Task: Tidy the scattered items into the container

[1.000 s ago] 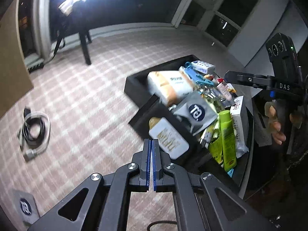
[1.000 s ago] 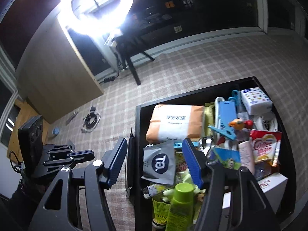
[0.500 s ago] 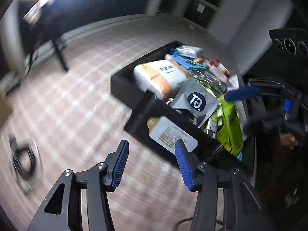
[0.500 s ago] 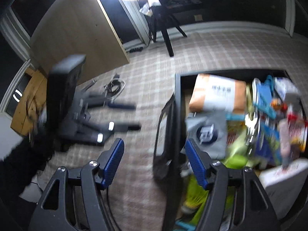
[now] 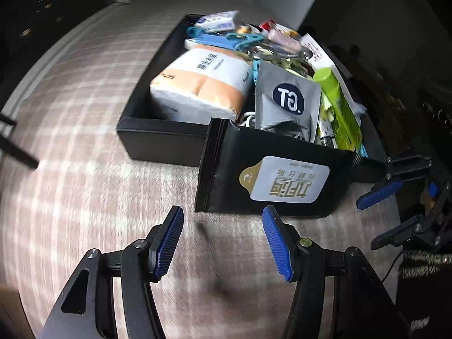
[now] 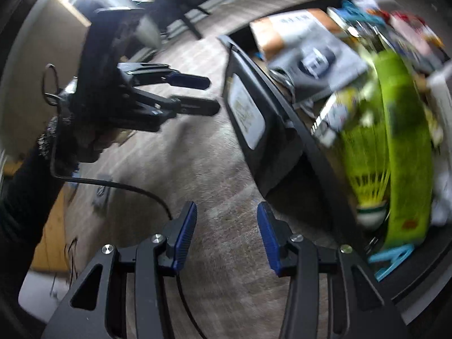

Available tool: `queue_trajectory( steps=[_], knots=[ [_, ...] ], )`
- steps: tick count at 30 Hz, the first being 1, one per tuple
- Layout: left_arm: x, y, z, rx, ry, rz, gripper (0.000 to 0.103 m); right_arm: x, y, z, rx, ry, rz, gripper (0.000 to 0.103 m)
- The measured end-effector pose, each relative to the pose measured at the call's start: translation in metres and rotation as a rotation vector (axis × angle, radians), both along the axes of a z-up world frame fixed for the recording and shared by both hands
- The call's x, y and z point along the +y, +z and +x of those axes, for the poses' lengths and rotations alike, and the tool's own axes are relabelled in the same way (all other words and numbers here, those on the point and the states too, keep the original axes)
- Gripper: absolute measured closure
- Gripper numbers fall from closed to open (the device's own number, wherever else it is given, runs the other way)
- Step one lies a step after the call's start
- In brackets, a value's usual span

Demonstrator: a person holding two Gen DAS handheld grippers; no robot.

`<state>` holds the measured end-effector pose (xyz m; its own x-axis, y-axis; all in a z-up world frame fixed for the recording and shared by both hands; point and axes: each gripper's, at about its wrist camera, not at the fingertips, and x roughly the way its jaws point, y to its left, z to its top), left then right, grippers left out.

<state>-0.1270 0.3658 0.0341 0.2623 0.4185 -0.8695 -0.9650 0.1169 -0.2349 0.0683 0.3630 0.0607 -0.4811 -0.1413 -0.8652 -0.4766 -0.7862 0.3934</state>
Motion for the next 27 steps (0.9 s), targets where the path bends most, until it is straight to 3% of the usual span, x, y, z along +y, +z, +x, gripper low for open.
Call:
queue_trajectory(
  steps=[4, 8, 15, 17, 20, 22, 27],
  knots=[
    [0.006, -0.004, 0.000, -0.023, -0.067, 0.007, 0.047, -0.002, -0.010, 0.000, -0.030, -0.096, 0.045, 0.059],
    [0.013, -0.007, 0.003, -0.030, -0.123, 0.009, 0.047, 0.005, -0.008, 0.000, 0.009, -0.182, 0.072, 0.061],
    [0.021, -0.008, 0.007, -0.082, -0.144, 0.039, 0.047, 0.010, -0.003, -0.015, 0.071, -0.175, 0.091, 0.062],
    [0.019, -0.008, 0.009, -0.073, -0.138, 0.047, 0.048, 0.013, -0.004, -0.013, 0.078, -0.168, 0.077, 0.071],
    [0.014, -0.005, 0.010, -0.083, -0.128, 0.054, 0.062, 0.017, -0.006, -0.009, 0.082, -0.158, 0.035, 0.089],
    [0.010, -0.003, 0.011, -0.074, -0.119, 0.052, 0.072, 0.021, -0.003, -0.006, 0.088, -0.150, 0.037, 0.091],
    [0.008, -0.005, 0.010, -0.053, -0.114, 0.051, 0.075, 0.022, 0.001, -0.007, 0.093, -0.123, 0.066, 0.091]
  ],
)
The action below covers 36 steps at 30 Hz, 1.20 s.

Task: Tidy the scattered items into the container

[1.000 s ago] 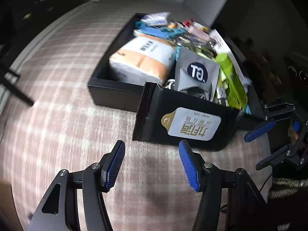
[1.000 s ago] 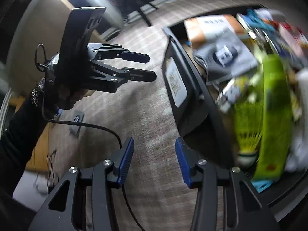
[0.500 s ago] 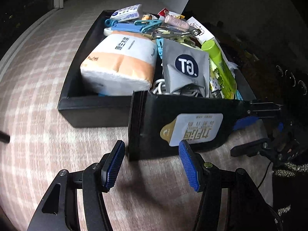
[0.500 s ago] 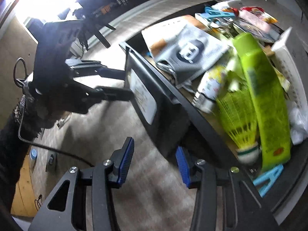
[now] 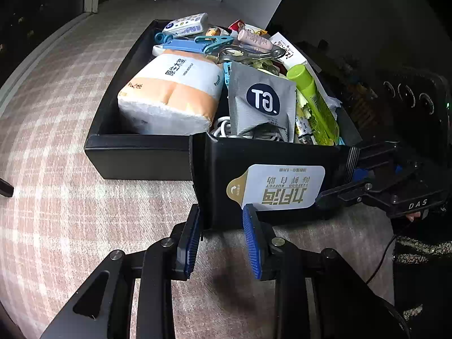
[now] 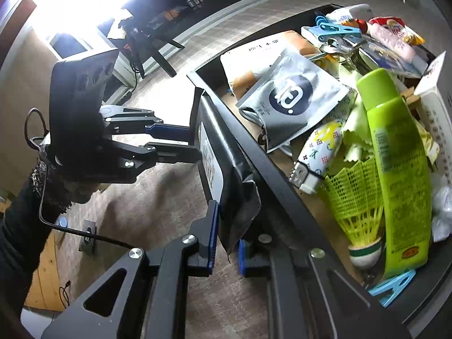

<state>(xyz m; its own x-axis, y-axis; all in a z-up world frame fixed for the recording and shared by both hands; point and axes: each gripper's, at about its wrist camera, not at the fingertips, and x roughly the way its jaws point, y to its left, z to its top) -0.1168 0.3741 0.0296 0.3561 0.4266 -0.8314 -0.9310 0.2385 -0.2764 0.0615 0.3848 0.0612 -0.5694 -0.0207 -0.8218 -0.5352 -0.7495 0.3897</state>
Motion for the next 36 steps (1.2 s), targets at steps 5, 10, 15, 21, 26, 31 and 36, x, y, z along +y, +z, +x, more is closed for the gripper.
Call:
queue_trajectory(
  steps=[5, 10, 15, 21, 26, 31, 36],
  knots=[
    [0.008, -0.005, -0.012, -0.007, 0.015, -0.019, 0.054, 0.000, -0.003, 0.003, 0.004, 0.002, 0.002, 0.093],
    [0.012, -0.010, -0.016, -0.100, 0.014, -0.030, 0.071, 0.002, -0.002, 0.006, 0.007, 0.008, -0.012, 0.093],
    [0.006, -0.005, -0.001, -0.042, 0.006, -0.025, 0.075, 0.009, 0.013, 0.012, 0.036, 0.023, -0.023, 0.093],
    [0.009, 0.024, 0.008, -0.059, 0.044, 0.015, 0.076, 0.018, 0.048, 0.031, 0.108, 0.025, -0.019, 0.094],
    [0.030, 0.060, 0.015, -0.026, 0.037, 0.073, 0.076, 0.041, 0.080, 0.044, 0.157, -0.003, 0.029, 0.093],
    [0.072, 0.086, 0.033, -0.007, 0.046, 0.128, 0.076, 0.083, 0.097, 0.067, 0.168, -0.065, 0.080, 0.093],
    [0.113, 0.098, 0.045, 0.026, 0.158, 0.166, 0.062, 0.118, 0.114, 0.087, 0.108, -0.154, 0.187, 0.058]
  ],
)
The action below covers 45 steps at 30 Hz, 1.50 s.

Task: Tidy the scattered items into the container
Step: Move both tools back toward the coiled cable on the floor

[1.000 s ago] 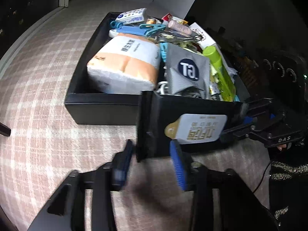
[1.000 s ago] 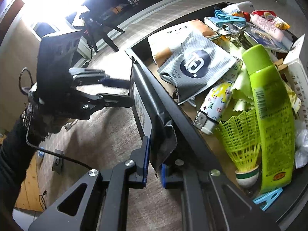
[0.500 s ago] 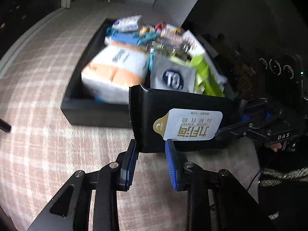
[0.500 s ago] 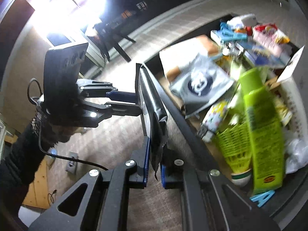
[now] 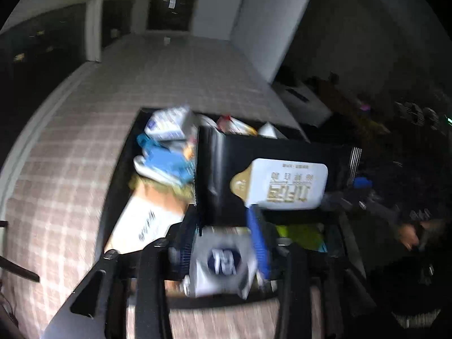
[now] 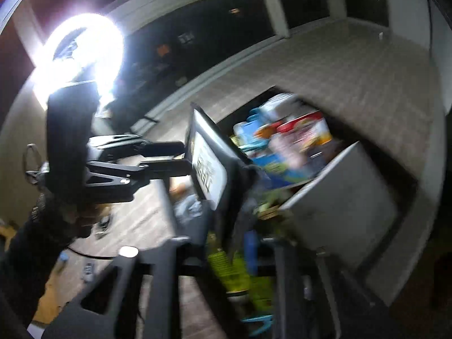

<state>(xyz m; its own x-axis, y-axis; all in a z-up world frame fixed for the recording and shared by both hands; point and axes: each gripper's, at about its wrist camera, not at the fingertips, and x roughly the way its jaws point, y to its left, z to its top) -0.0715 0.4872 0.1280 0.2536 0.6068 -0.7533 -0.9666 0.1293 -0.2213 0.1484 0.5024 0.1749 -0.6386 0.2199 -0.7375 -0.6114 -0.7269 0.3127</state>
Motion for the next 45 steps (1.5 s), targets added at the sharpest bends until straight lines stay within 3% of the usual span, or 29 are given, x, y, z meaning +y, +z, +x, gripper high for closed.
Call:
queue_trajectory(
  steps=[1, 2, 7, 10, 12, 16, 18, 22, 25, 30, 35, 39, 45],
  knots=[
    [0.005, 0.003, 0.003, 0.009, 0.022, 0.005, 0.062, 0.002, 0.004, 0.004, 0.002, -0.011, 0.026, 0.042],
    [0.006, 0.005, 0.007, 0.022, 0.039, 0.008, 0.062, 0.004, 0.009, 0.007, 0.002, -0.016, 0.059, 0.035],
    [-0.003, 0.015, 0.023, 0.103, 0.100, -0.009, 0.061, 0.006, 0.029, 0.018, -0.018, 0.016, 0.178, 0.030],
    [-0.020, 0.025, 0.029, 0.119, 0.168, -0.008, 0.052, 0.004, 0.034, 0.022, -0.012, 0.056, 0.194, 0.029],
    [-0.039, 0.033, 0.029, 0.121, 0.243, -0.004, 0.044, 0.002, 0.039, 0.025, -0.006, 0.080, 0.199, 0.029],
    [-0.081, 0.051, 0.033, 0.100, 0.414, 0.015, 0.036, -0.008, 0.040, 0.016, -0.005, 0.117, 0.218, 0.029],
    [-0.103, 0.059, 0.037, 0.093, 0.498, 0.024, 0.025, -0.012, 0.041, 0.010, -0.002, 0.162, 0.205, 0.029],
    [-0.148, 0.069, 0.046, 0.094, 0.689, 0.032, 0.024, -0.026, 0.037, -0.009, -0.011, 0.291, 0.167, 0.029],
    [-0.191, 0.063, 0.056, 0.093, 0.861, 0.029, 0.024, -0.041, 0.035, -0.021, -0.008, 0.372, 0.156, 0.028],
    [-0.281, 0.034, 0.077, 0.062, 1.132, -0.003, 0.024, -0.075, 0.022, -0.035, 0.071, 0.556, 0.145, 0.022],
    [-0.373, 0.005, 0.091, 0.043, 1.399, -0.090, 0.024, -0.114, 0.007, -0.063, -0.002, 0.699, 0.170, 0.022],
    [-0.418, -0.007, 0.102, 0.047, 1.507, -0.142, 0.024, -0.142, -0.006, -0.094, -0.090, 0.768, 0.213, 0.022],
    [-0.442, -0.014, 0.101, 0.069, 1.568, -0.178, 0.024, -0.175, -0.004, -0.131, -0.112, 0.867, 0.309, 0.022]
  ],
)
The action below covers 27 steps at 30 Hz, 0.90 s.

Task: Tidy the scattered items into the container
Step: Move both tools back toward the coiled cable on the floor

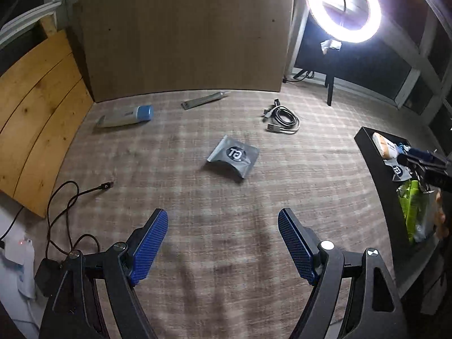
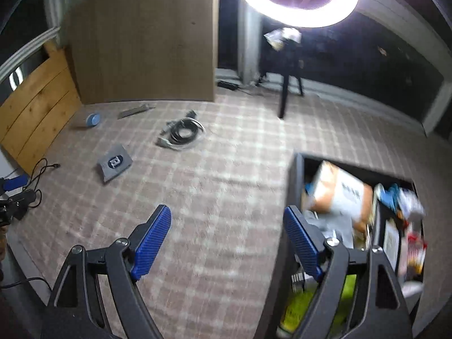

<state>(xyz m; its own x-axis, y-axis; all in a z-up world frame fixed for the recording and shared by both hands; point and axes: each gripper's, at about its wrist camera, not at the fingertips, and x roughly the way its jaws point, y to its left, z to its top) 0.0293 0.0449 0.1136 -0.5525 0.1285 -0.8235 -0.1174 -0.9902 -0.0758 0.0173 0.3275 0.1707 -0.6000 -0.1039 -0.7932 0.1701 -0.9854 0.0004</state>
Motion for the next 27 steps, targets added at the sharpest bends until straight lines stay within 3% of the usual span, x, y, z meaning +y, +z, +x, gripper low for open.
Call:
queue_trajectory(
  steps=[3, 10, 15, 17, 20, 23, 27],
  knots=[
    [-0.002, 0.004, -0.007, 0.021, -0.005, -0.017, 0.024, -0.014, 0.009, -0.018, 0.024, 0.037, 0.044, 0.022],
    [-0.019, 0.014, -0.038, 0.034, 0.007, 0.056, 0.025, -0.039, 0.030, -0.059, 0.062, 0.137, 0.095, 0.022],
    [-0.015, 0.015, -0.070, 0.028, -0.036, 0.070, 0.029, -0.043, 0.022, -0.100, 0.008, 0.173, 0.067, 0.024],
    [-0.011, 0.015, -0.085, 0.029, -0.055, 0.059, 0.030, -0.041, 0.014, -0.117, -0.030, 0.179, 0.039, 0.042],
    [-0.003, 0.012, -0.108, 0.012, -0.089, 0.075, 0.035, -0.039, -0.003, -0.141, -0.094, 0.197, 0.011, 0.059],
    [0.017, 0.004, -0.132, -0.012, -0.151, 0.064, 0.037, -0.041, -0.023, -0.163, -0.131, 0.230, 0.023, 0.059],
    [0.052, -0.012, -0.160, -0.057, -0.243, 0.061, 0.048, -0.044, -0.043, -0.187, -0.177, 0.303, 0.023, 0.063]
  ],
)
